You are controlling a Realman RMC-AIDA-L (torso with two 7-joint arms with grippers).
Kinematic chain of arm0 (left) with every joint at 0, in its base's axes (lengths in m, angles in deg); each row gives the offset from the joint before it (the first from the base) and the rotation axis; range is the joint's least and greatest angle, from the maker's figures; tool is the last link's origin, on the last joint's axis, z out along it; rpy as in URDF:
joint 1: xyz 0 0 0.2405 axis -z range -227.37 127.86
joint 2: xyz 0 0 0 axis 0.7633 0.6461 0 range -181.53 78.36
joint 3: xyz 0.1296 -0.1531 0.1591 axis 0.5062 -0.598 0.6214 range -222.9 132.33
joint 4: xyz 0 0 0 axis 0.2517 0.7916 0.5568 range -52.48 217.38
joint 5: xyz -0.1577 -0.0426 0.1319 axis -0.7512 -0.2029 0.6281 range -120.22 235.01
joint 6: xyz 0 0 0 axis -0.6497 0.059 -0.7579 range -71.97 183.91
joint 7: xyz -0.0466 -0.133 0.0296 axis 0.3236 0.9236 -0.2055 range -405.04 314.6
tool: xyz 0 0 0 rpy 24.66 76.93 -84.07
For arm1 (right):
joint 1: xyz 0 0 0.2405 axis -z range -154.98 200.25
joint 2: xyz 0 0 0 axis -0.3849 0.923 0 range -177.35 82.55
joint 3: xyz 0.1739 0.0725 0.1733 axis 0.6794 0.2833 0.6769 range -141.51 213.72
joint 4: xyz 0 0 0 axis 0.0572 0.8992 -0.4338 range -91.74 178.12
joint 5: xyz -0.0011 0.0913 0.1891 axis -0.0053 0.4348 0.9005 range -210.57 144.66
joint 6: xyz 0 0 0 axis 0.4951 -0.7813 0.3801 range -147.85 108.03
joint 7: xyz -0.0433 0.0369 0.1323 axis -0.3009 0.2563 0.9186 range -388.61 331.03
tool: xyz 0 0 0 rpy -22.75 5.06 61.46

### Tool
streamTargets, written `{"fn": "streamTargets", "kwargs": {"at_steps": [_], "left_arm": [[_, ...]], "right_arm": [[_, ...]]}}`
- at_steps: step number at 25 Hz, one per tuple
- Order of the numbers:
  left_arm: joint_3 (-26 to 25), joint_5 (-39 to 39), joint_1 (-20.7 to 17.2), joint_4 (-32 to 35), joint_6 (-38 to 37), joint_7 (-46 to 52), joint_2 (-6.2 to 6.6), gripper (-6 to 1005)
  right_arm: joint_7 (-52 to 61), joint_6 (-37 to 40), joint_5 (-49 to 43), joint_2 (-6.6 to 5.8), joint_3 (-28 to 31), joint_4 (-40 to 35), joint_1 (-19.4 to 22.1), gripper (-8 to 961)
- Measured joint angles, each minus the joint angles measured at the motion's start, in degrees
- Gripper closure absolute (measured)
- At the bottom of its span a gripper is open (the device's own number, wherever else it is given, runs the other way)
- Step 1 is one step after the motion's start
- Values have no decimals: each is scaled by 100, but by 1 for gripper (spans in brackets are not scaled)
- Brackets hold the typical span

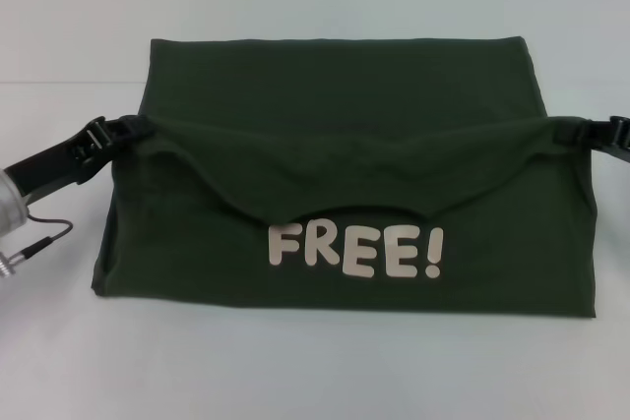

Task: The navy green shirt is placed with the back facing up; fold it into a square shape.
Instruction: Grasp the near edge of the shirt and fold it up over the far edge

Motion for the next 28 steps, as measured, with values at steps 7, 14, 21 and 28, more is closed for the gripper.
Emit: {"fn": "streamTargets", "kwargs": {"at_steps": [7, 14, 21, 28], "left_arm": [[11, -279, 85, -16, 748, -398, -245, 947], [33, -524, 162, -30, 1034, -593, -272, 943], [49, -536, 236, -42, 1233, -760, -352, 939], [109, -640, 332, -93, 1657, -1212, -506, 935]], "right_arm": [[-76, -895, 9, 208, -426, 17, -132, 896], [-75, -1239, 11, 293, -633, 27, -220, 896], [-74, -1350, 11, 335, -705, 96, -266, 896], [-72, -1535, 11, 360, -756, 96, -284, 897]]}}
